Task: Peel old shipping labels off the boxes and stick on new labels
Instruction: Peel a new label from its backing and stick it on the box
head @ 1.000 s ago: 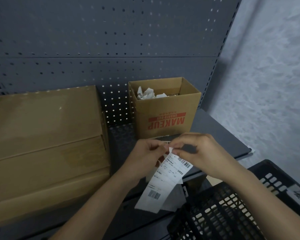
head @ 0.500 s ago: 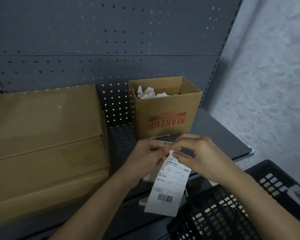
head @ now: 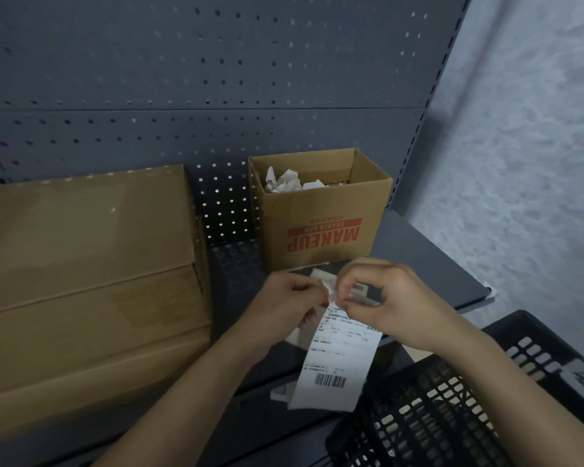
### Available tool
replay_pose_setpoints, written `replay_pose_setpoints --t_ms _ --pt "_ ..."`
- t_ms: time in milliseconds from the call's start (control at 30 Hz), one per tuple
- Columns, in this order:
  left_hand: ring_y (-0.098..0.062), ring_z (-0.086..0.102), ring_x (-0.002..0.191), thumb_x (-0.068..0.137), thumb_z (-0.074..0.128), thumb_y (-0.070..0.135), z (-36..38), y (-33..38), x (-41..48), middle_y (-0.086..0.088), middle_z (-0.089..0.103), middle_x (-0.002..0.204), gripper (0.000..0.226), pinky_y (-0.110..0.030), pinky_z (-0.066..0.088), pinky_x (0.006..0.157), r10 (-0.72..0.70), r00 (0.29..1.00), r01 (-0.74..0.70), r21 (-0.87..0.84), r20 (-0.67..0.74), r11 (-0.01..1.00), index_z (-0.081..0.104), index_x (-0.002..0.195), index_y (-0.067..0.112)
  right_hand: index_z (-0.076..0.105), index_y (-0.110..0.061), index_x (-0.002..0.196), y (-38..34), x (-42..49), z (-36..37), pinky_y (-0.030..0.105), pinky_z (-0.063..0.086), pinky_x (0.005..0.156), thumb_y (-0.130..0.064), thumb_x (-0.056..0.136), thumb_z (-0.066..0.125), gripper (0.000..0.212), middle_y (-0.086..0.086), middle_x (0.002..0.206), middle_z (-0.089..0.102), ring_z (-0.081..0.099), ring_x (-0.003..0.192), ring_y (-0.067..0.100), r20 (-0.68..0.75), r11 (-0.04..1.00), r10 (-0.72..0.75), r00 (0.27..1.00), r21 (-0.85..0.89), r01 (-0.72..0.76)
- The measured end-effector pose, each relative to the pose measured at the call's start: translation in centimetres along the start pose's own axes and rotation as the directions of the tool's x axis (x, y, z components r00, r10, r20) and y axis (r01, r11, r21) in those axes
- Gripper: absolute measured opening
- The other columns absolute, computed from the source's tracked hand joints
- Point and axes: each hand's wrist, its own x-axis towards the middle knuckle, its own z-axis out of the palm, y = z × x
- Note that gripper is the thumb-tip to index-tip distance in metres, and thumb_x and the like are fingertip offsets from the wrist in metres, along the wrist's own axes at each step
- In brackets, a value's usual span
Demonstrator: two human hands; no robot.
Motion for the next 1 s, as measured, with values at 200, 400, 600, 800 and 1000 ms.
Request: replay_pose_setpoints --t_ms 200,400,600,800,1000 --pt "-0.010 0.060 0.063 0.093 0.061 0.015 -0.2 -0.2 1.0 0.004 0.067 0.064 0.018 -0.027 0.050 0.067 -0.083 0.993 0.082 -0.012 -0.079 0.997 0.076 0.084 0.009 0.068 -0.025 0.088 0.5 -0.6 -1.0 0.029 0.049 0.091 -0.014 0.087 0.073 0.011 -0.016 0.097 0.067 0.064 0.101 0.011 -0.028 0.999 -0.047 0.999 0.027 0.047" --pt "-0.012 0.059 0.059 0.092 0.062 0.013 -0.5 -0.7 2.0 -0.001 0.063 0.059 0.016 -0.032 0.048 0.069 -0.141 0.982 0.136 -0.049 -0.127 0.989 0.073 0.085 0.003 0.068 -0.025 0.088 0.6 -1.5 -1.7 0.037 0.048 0.086 -0.020 0.088 0.071 0.006 -0.010 0.092 0.068 0.064 0.095 0.015 -0.036 0.996 -0.093 0.995 -0.016 0.092" --pt "-0.027 0.059 0.072 0.089 0.062 0.009 -0.9 -1.4 2.9 -0.017 0.062 0.073 0.018 -0.037 0.046 0.067 -0.174 0.977 0.168 -0.056 -0.121 0.984 0.072 0.082 -0.005 0.069 -0.022 0.086 0.0 -2.2 -2.9 0.038 0.052 0.085 -0.014 0.088 0.071 0.009 -0.009 0.093 0.069 0.066 0.096 0.016 -0.015 0.998 -0.048 0.999 0.041 0.048" --pt "-0.020 0.059 0.064 0.089 0.062 0.009 -0.9 -1.7 3.5 -0.006 0.061 0.061 0.020 -0.031 0.045 0.057 -0.219 0.966 0.213 -0.057 -0.140 0.975 0.066 0.070 0.006 0.069 -0.022 0.085 -0.2 -2.3 -3.5 0.031 0.050 0.087 -0.013 0.088 0.072 0.010 -0.009 0.091 0.069 0.066 0.095 0.015 -0.050 0.999 -0.010 0.999 0.039 0.011" --pt "-0.014 0.053 0.048 0.089 0.057 0.002 -0.6 -1.2 3.6 0.000 0.053 0.043 0.026 -0.025 0.043 0.050 -0.273 0.943 0.253 -0.123 -0.190 0.960 0.059 0.064 0.006 0.069 -0.019 0.083 -1.0 -3.3 -5.4 0.022 0.049 0.083 -0.005 0.084 0.073 0.015 -0.005 0.085 0.070 0.067 0.087 0.015 -0.159 0.997 -0.056 0.986 0.043 0.064"
